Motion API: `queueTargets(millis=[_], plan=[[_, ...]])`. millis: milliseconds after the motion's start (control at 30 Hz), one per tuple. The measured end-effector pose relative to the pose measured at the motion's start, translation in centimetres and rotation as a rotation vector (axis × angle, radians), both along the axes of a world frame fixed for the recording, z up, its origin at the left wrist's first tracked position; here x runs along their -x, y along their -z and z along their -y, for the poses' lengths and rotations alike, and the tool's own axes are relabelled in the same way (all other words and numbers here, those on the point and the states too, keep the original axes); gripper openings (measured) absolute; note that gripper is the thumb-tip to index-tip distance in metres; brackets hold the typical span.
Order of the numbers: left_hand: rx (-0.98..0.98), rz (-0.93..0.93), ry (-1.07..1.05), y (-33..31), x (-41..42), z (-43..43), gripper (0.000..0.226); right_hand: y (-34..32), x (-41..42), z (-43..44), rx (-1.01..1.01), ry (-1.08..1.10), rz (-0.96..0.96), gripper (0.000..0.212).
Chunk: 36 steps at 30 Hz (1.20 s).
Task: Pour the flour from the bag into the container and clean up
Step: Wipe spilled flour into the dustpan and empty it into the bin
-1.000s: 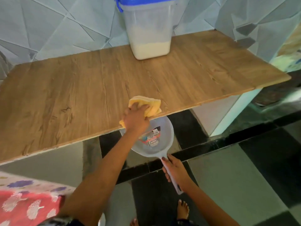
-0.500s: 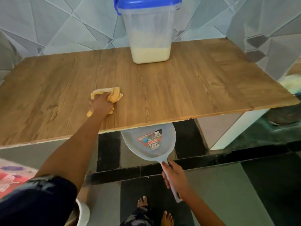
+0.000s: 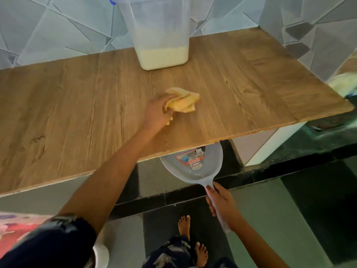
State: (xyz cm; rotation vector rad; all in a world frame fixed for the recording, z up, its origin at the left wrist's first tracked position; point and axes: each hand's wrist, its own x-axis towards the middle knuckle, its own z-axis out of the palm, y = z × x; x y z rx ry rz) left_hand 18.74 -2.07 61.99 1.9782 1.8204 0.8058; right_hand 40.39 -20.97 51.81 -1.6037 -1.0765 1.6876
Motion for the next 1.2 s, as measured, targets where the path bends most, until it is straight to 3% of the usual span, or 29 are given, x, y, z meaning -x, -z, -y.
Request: queueTargets(millis=[100,200,300,467,600,700,767,833,1000,1100,1200], plan=[[0.034,-0.072,-0.337,1.9,8.7,-7.4,0.059,-0.1,-0.4,-0.4,-0.005,0.048,-0.011,0.018],[0.188,-0.155,-0.426,3.9,11.1,-9.8,0.06,-0.4,-0.7,-0.7,-0.022,0.056,0.017,0.018],[0.194,-0.347,-0.281,3.0,4.6,-8.3,0.058,-0.5,-0.8,-0.6,-0.02,0.062,0.027,0.019],[0.142,-0.382,0.138,2.8,-6.6,-1.2,0.056,-0.6,-1.0,-0.4,-0.011,0.078,0.023,0.017],[0.048,-0.351,0.328,3.2,-11.0,5.8,0.054,-1.0,-1.4,0.0,-0.014,0.103,0.014,0.018],[0.043,-0.084,0.483,2.6,-10.6,5.4,0.054,-1.4,-2.0,0.0,-0.019,0.127,-0.007,0.018],[0.008,0.064,0.447,1.5,-10.2,2.9,0.057,-1.6,-2.6,-0.2,-0.022,0.149,-0.003,0.019],[-0.044,0.098,0.306,0.8,-9.4,-1.3,0.055,-1.9,-3.1,-0.4,-0.02,0.186,0.003,0.019],[0.121,-0.226,-0.084,2.3,-5.7,-12.7,0.063,-3.0,-4.4,-1.0,-0.049,0.261,0.025,0.014],[0.15,-0.337,0.031,2.8,-9.9,-11.2,0.057,-3.7,-5.2,-1.2,-0.064,0.293,0.017,0.016],[0.068,-0.313,0.341,3.0,-16.0,-5.3,0.058,-4.2,-6.0,-1.5,-0.047,0.379,-0.044,0.017]])
